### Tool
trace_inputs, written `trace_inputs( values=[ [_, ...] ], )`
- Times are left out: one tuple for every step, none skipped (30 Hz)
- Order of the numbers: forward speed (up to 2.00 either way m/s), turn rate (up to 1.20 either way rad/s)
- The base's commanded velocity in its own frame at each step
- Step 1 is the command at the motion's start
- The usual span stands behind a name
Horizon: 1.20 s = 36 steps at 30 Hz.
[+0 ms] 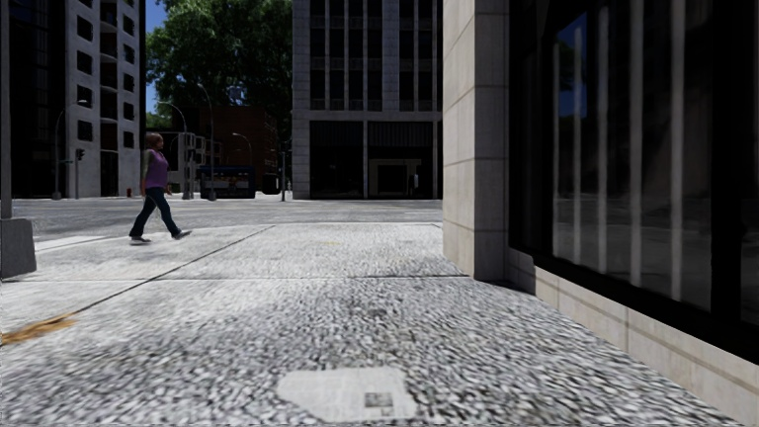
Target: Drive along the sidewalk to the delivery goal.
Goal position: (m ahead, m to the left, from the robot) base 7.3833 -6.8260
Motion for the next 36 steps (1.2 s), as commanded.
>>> trace_inputs(
  values=[
    [0.00, 0.00],
    [0.00, 0.00],
    [0.00, 0.00],
    [0.00, 0.00],
    [0.00, 0.00],
    [0.00, 0.00],
    [0.00, 0.00],
    [0.00, 0.00],
    [0.00, 0.00],
    [0.00, 0.00],
    [0.00, 0.00],
    [0.00, 0.00],
    [0.00, 0.00],
    [0.00, 0.00],
    [0.00, 0.00],
    [0.00, 0.00],
    [0.00, 0.00],
    [0.00, 0.00],
    [0.00, 0.00],
    [0.00, 0.00],
    [0.00, 0.00],
    [0.00, 0.00],
    [0.00, 0.00],
    [0.00, 0.00],
    [0.00, 0.00],
    [0.00, 0.00],
    [0.00, 0.00],
    [0.00, 0.00],
    [0.00, 0.00],
    [0.00, 0.00],
    [0.00, 0.00],
    [0.00, 0.00],
    [0.00, 0.00],
    [0.00, 0.00],
    [0.00, 0.00],
    [0.00, 0.00]
  ],
)
